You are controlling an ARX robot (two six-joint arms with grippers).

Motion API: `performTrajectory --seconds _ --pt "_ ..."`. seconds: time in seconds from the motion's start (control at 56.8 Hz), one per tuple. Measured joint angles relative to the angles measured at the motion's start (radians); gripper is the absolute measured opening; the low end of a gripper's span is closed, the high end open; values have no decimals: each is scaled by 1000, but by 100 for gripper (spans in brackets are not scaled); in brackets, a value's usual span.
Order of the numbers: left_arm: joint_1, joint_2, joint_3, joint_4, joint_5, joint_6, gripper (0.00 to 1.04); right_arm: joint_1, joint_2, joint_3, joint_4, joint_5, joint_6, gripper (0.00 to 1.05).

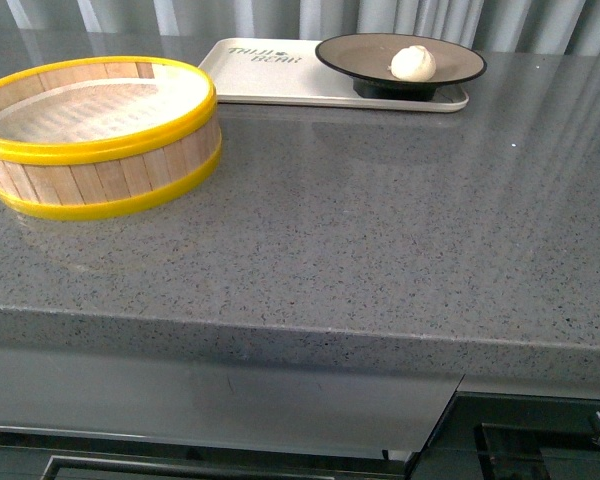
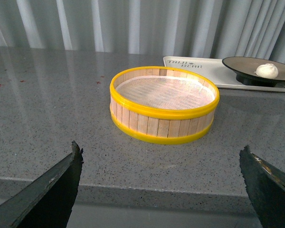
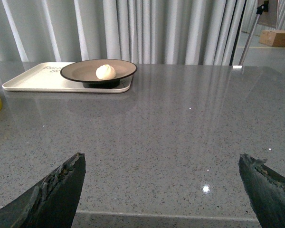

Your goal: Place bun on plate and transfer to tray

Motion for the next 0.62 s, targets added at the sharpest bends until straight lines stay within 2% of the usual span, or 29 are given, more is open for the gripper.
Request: performTrajectory --seconds 0.617 --pt "0 0 0 0 0 0 98 0 0 0 0 0 0 96"
